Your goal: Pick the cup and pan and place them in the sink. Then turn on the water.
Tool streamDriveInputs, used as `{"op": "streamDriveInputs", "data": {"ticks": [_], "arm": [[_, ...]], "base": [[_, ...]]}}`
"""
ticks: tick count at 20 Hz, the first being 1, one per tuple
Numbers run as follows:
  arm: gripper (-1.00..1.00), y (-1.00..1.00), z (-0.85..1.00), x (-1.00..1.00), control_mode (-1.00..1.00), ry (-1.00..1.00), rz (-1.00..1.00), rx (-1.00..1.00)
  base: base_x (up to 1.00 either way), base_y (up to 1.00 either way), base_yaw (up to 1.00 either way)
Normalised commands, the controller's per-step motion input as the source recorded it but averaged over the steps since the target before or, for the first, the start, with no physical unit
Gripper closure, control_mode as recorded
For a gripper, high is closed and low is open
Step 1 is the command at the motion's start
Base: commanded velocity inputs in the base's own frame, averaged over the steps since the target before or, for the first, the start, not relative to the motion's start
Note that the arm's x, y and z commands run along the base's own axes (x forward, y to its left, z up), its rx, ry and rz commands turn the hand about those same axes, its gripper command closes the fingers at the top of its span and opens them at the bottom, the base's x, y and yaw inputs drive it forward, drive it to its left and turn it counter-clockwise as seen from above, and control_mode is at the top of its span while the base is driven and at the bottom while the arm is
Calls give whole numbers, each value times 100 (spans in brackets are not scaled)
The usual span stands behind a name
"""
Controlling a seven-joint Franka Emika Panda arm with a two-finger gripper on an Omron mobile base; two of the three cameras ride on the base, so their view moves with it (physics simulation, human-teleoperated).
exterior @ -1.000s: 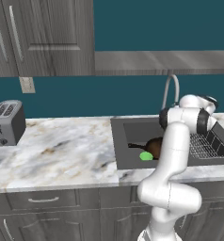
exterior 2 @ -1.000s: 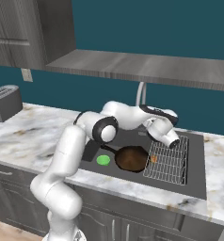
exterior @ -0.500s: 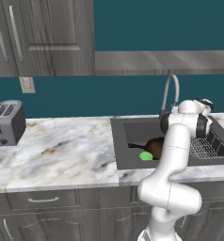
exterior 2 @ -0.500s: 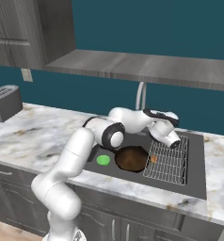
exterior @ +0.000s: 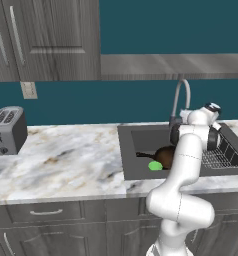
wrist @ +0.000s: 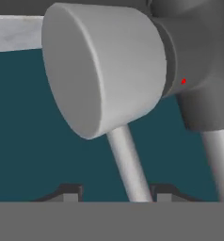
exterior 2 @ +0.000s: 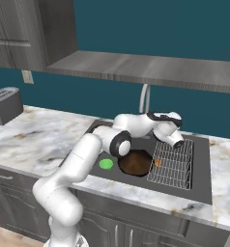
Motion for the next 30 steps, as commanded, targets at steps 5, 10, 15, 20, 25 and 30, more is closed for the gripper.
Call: {"op": "streamDriveInputs", "data": {"ticks": [5,10,15,20,25,30], "arm": [[100,-20,-17,51,-100,13,-8,9],[100,-37,-28,42,-100,15,-8,11],[100,-53,-38,9,-100,11,-15,7],[100,-64,-67,0,-100,4,-20,0],[100,-46,-44,0,-100,0,-16,0],[100,-4,-4,-1,-100,0,-12,0]], "base": [[0,0,0],[0,0,0],[0,0,0],[0,0,0],[0,0,0],[0,0,0]]}}
